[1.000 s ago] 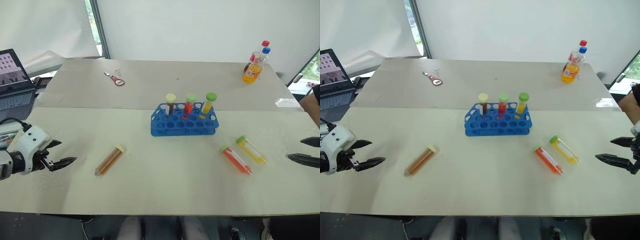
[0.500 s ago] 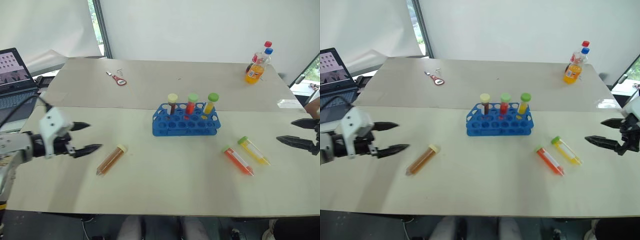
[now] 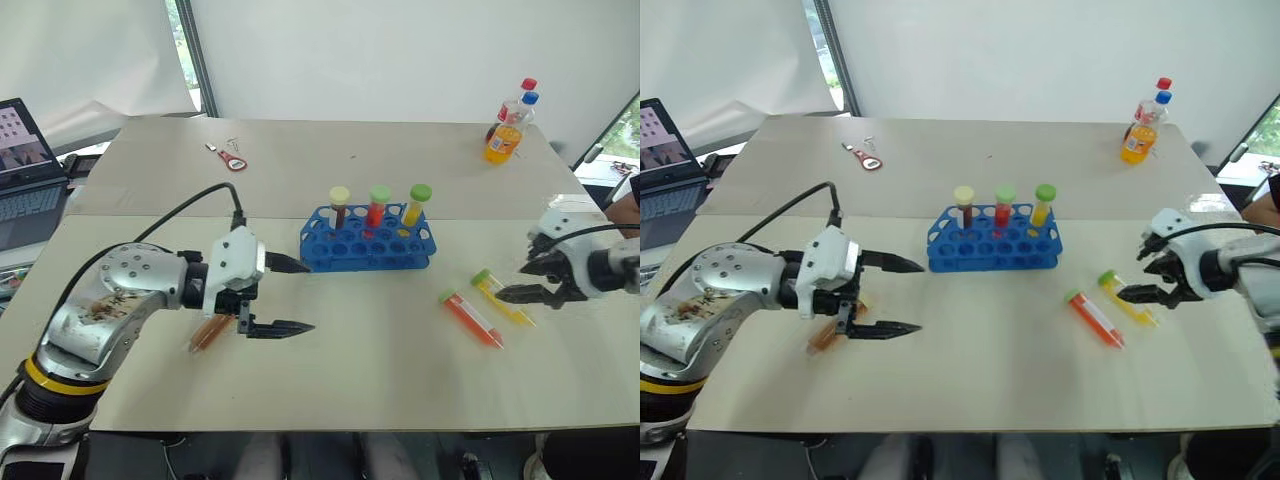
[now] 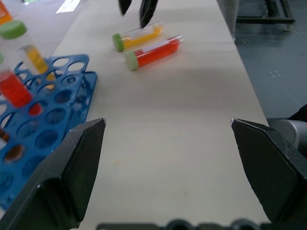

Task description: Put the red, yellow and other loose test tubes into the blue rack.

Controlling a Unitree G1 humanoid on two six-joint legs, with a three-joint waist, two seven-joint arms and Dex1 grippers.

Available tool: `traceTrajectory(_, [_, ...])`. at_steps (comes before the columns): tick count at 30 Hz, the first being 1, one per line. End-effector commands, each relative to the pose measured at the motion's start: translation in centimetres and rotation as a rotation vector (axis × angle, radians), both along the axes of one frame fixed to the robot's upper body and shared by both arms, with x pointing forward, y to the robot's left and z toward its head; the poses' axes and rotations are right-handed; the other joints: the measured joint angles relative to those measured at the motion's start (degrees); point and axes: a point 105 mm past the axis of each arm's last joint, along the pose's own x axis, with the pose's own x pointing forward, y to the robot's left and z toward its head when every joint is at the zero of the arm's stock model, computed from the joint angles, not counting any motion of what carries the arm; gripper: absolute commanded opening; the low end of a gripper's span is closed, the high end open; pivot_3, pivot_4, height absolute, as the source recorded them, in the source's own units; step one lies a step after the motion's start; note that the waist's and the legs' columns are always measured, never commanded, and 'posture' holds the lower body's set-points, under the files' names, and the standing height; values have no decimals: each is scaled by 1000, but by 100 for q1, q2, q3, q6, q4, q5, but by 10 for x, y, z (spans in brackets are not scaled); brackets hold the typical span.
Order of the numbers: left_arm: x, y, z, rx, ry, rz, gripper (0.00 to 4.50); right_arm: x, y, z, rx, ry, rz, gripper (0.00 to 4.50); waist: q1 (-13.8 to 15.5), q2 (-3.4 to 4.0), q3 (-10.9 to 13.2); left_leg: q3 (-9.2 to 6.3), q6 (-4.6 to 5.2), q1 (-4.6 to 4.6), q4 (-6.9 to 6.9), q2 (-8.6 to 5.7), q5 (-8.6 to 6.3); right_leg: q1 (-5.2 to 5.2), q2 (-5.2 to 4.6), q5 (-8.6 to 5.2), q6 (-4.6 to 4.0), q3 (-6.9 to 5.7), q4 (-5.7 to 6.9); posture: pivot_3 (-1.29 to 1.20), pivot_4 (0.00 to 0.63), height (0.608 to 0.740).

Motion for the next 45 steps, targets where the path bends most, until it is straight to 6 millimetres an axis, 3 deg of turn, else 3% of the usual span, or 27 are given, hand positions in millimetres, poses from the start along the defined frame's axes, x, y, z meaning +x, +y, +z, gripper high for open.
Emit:
traceTrajectory(1, [-5, -11, 8, -13, -59, -54, 4493, 9, -7, 2, -38, 11, -26, 4313, 1, 0, 0, -1, 0, -1, 0, 0, 0, 0, 0, 0, 0, 0, 0, 0, 150, 740])
traceTrajectory(9, [-11, -23, 3, -17, -74, -101, 4493, 21, -17, -14, -83, 92, -32, 4313, 17, 0, 0, -8, 0, -8, 0, -3, 0, -2, -1, 0, 0, -6, -3, 0, 150, 740])
traceTrajectory(12, [-11, -26, 3, -31, -78, -102, 4500, 24, -13, -15, -45, 104, -37, 3494, 7, 0, 0, -9, 0, -7, 0, -2, 0, -2, -1, 0, 0, -6, -1, 0, 150, 740])
traceTrajectory(18, [-12, -27, 0, -35, -74, -106, 4500, 23, -8, -19, 1, 142, -32, 1407, 2, 1, 0, -11, 0, -6, 0, -2, 0, -1, 0, 0, 0, -6, 2, 0, 150, 740])
traceTrajectory(20, [-13, -27, -2, -26, -66, -117, 4500, 22, -7, -19, 5, 149, -32, 975, 3, 1, 0, -12, 0, -5, 1, -2, 1, 0, 0, 0, 0, -7, 1, 0, 150, 740])
traceTrajectory(23, [-11, -26, -5, -22, -64, -117, 4500, 22, -7, -16, 9, 131, -38, 963, 9, 1, 0, -11, 0, -5, 2, -2, 1, 1, 0, 0, 0, -7, 2, 0, 150, 740])
traceTrajectory(25, [-9, -24, -5, -23, -61, -107, 4500, 24, -3, -1, 44, 80, -28, 963, 7, 2, 0, -11, 0, -5, 1, -2, 1, 0, 0, 0, 0, -6, 2, 0, 150, 740])
traceTrajectory(28, [4, -15, -4, -77, -30, -9, 4500, 31, 23, 57, 185, -181, 26, 962, 1, 19, 10, -15, 0, -8, 0, -1, 1, -4, 0, 0, 0, -6, 6, 0, 150, 740])
traceTrajectory(33, [13, -10, -1, -154, -15, 70, 4500, 17, 60, 97, 386, -450, 84, 961, 18, 25, 14, -45, 1, -8, -3, 4, 0, -1, 4, 1, -1, -23, 12, 0, 150, 740])
traceTrajectory(38, [17, -14, 7, -245, -5, 88, 4500, 3, 93, 89, 492, -692, 84, 961, 83, 23, 12, -58, 0, -20, 10, -4, 1, 3, -1, 2, 1, -27, 10, 0, 150, 740])
traceTrajectory(45, [11, -14, 8, -245, 13, 22, 4500, 20, 105, 74, 553, -886, -51, 960, 38, 23, 12, -47, -6, -16, 22, -5, 4, 3, 0, 4, 6, -20, 18, 0, 150, 740])
